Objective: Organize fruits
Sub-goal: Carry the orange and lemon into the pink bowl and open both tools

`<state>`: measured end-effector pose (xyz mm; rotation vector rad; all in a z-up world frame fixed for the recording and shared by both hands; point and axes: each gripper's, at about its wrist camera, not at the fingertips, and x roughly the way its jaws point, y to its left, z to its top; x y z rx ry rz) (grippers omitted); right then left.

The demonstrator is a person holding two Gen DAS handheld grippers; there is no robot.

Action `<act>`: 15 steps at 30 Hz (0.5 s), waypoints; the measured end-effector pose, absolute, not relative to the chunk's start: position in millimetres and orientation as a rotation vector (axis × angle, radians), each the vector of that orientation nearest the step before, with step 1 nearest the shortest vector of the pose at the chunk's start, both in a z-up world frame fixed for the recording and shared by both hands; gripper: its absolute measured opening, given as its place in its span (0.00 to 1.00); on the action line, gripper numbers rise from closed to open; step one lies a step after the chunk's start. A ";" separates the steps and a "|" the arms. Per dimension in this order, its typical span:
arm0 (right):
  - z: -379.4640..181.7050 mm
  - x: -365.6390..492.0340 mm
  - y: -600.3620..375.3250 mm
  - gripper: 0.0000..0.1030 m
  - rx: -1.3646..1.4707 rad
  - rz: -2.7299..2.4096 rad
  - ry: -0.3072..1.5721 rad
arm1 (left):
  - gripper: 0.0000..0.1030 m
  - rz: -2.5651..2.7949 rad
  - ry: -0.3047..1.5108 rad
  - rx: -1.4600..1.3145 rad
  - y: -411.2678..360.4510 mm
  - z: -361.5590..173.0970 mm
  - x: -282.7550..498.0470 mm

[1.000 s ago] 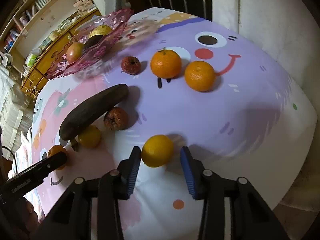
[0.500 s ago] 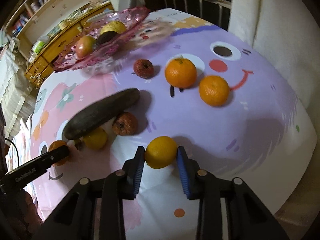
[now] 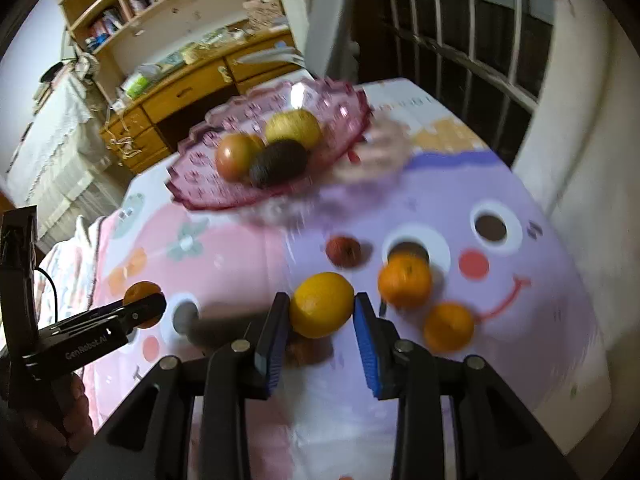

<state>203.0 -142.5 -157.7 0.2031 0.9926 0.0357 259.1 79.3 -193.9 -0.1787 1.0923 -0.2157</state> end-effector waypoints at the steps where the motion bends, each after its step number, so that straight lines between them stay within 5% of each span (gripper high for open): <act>1: -152.9 209.4 -145.2 0.32 0.201 0.053 0.983 | 0.42 -0.210 1.078 -0.184 76.9 -188.8 261.7; 15: -119.0 286.6 -166.1 0.32 0.135 0.230 0.855 | 0.42 -0.115 0.894 -0.282 35.7 -145.8 306.9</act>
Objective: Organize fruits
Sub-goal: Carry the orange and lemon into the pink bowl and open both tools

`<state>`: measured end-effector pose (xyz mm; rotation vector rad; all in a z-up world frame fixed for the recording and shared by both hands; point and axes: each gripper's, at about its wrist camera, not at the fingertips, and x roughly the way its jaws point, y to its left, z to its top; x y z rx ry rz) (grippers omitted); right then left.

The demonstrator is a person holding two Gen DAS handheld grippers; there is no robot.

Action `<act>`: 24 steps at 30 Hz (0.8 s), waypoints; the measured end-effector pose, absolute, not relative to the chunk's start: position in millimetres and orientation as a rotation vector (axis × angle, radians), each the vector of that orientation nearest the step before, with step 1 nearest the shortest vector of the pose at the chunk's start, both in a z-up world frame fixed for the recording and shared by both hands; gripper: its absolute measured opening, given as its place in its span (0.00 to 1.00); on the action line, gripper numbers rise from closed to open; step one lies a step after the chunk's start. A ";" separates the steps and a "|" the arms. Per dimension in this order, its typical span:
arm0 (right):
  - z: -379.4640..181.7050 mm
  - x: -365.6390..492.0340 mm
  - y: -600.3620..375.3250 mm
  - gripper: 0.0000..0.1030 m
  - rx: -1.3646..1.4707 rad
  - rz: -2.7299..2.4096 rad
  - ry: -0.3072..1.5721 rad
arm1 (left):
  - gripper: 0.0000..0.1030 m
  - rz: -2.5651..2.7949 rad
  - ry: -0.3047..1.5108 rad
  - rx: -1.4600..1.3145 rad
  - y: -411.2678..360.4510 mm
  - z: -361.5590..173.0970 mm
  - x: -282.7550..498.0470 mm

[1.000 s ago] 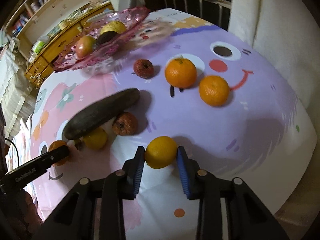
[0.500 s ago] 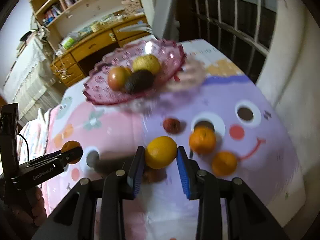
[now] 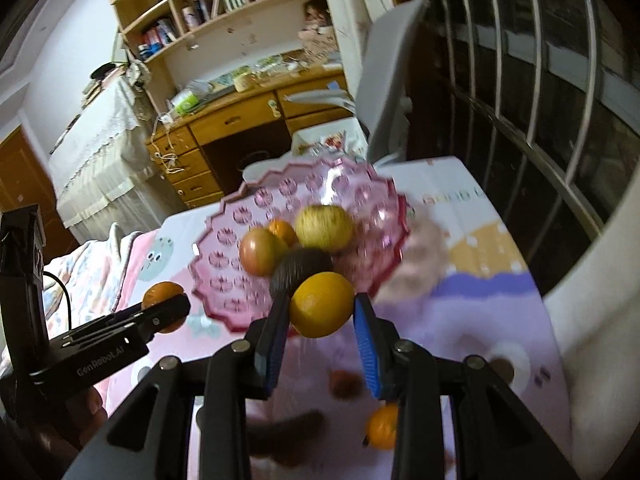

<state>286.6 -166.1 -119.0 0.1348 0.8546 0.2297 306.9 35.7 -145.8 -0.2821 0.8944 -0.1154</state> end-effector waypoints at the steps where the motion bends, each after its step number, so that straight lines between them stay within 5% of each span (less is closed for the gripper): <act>1: -119.1 292.2 -167.5 0.32 0.131 0.241 0.851 | 0.42 -0.109 0.887 -0.285 33.1 -145.3 310.0; 13: -145.5 330.7 -173.0 0.33 0.139 0.344 0.873 | 0.43 -0.020 0.882 -0.319 17.5 -159.6 338.5; 16: -152.6 336.7 -173.9 0.33 0.148 0.357 0.907 | 0.61 -0.015 0.878 -0.316 16.2 -160.5 339.4; 24: -153.6 336.0 -180.3 0.36 0.167 0.350 0.917 | 0.66 -0.013 0.873 -0.306 14.1 -158.8 332.9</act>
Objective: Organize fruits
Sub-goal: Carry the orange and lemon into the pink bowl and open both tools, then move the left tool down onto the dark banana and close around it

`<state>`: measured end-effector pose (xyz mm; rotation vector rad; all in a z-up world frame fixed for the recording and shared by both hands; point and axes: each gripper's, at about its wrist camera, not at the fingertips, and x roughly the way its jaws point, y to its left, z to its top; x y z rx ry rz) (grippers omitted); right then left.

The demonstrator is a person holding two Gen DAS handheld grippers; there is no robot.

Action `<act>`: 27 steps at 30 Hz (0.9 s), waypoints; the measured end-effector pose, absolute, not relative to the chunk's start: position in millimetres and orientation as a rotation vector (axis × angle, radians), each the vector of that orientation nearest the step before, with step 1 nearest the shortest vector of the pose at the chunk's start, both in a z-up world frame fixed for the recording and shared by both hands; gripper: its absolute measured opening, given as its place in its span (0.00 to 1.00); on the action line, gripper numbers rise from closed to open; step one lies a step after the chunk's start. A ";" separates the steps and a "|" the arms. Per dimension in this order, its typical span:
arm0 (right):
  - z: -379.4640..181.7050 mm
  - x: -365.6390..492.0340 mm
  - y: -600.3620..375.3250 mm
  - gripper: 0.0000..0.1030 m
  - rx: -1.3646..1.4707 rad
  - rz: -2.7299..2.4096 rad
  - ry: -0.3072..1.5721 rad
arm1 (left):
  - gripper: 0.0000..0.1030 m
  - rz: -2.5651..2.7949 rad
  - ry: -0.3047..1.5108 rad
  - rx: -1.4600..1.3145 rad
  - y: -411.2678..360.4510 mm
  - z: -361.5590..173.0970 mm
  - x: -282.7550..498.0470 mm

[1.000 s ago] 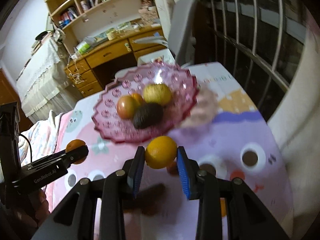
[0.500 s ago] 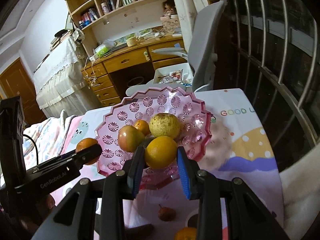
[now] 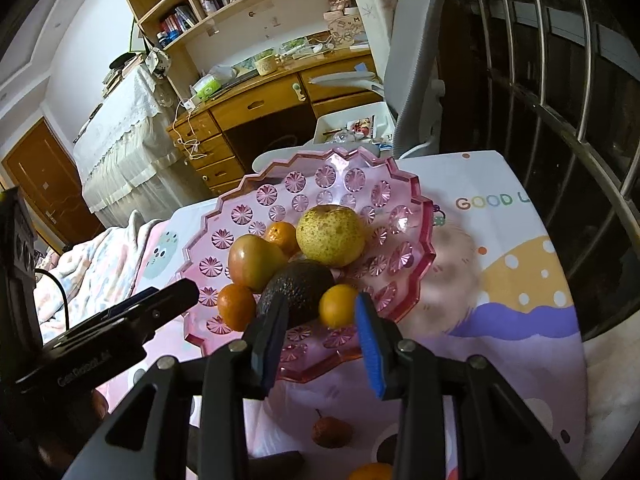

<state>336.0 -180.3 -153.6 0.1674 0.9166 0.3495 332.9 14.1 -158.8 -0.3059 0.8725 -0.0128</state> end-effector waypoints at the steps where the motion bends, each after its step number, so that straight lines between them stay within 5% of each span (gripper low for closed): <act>1: -152.8 334.6 -181.1 0.37 0.169 0.347 0.915 | 0.67 -0.012 0.875 -0.304 14.3 -159.7 331.4; 27: -161.7 240.6 -231.4 0.44 0.352 0.031 0.934 | 0.74 -0.283 1.022 -0.087 -6.6 -173.0 268.1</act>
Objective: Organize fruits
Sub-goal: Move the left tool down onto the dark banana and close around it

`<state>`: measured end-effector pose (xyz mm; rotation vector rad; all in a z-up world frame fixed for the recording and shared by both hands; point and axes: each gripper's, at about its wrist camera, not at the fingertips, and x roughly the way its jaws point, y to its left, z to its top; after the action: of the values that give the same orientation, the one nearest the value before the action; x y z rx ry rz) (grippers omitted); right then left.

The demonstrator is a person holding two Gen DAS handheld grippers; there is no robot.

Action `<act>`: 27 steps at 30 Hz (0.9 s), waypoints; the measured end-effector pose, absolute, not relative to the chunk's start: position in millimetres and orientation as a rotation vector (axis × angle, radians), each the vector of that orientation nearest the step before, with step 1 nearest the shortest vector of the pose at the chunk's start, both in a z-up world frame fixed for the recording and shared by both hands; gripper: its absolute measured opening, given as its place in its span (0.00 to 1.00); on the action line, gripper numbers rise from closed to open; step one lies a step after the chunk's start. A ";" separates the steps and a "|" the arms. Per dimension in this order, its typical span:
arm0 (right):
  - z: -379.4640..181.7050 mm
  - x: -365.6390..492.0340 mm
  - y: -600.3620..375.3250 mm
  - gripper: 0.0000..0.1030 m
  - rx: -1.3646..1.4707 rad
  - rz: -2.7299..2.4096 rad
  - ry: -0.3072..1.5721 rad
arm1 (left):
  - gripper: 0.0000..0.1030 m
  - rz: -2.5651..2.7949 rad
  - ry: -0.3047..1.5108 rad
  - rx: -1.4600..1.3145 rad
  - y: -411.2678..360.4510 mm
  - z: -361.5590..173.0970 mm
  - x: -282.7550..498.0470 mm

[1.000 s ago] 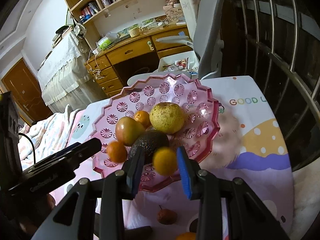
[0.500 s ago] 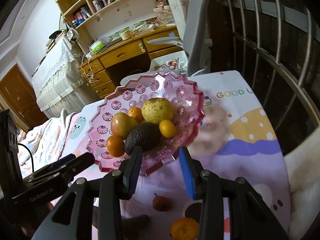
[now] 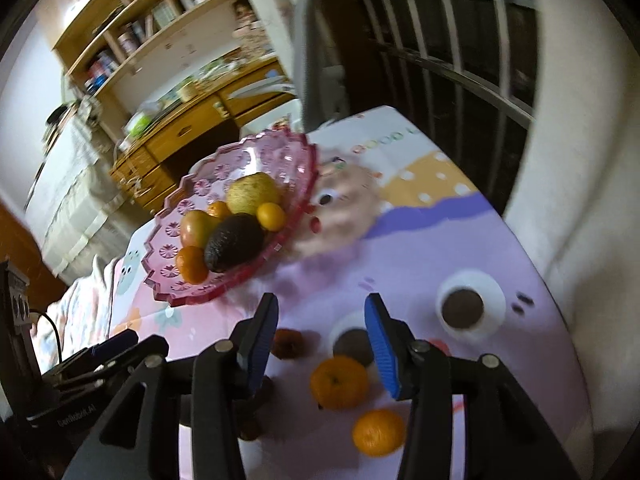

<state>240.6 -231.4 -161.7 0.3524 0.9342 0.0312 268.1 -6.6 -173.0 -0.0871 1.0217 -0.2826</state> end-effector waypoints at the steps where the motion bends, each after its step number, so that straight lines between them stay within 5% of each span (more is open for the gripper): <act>1: -161.2 235.9 -232.4 0.45 0.359 0.015 0.931 | 0.74 -0.304 1.028 -0.061 -9.2 -172.3 265.8; 15: -172.2 167.9 -238.2 0.55 0.492 -0.199 0.912 | 0.74 -0.528 1.081 0.208 -33.1 -174.4 248.7; 19: -182.4 157.4 -236.9 0.65 0.521 -0.258 0.915 | 0.74 -0.561 1.111 0.239 -37.4 -181.2 250.2; 27: -205.9 148.2 -224.1 0.65 0.478 -0.316 0.937 | 0.79 -0.601 1.164 0.344 -42.1 -200.9 250.6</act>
<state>148.2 -224.1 -205.9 0.4780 0.9375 -0.3163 250.6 -42.1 -200.9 0.3440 1.1641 -0.6011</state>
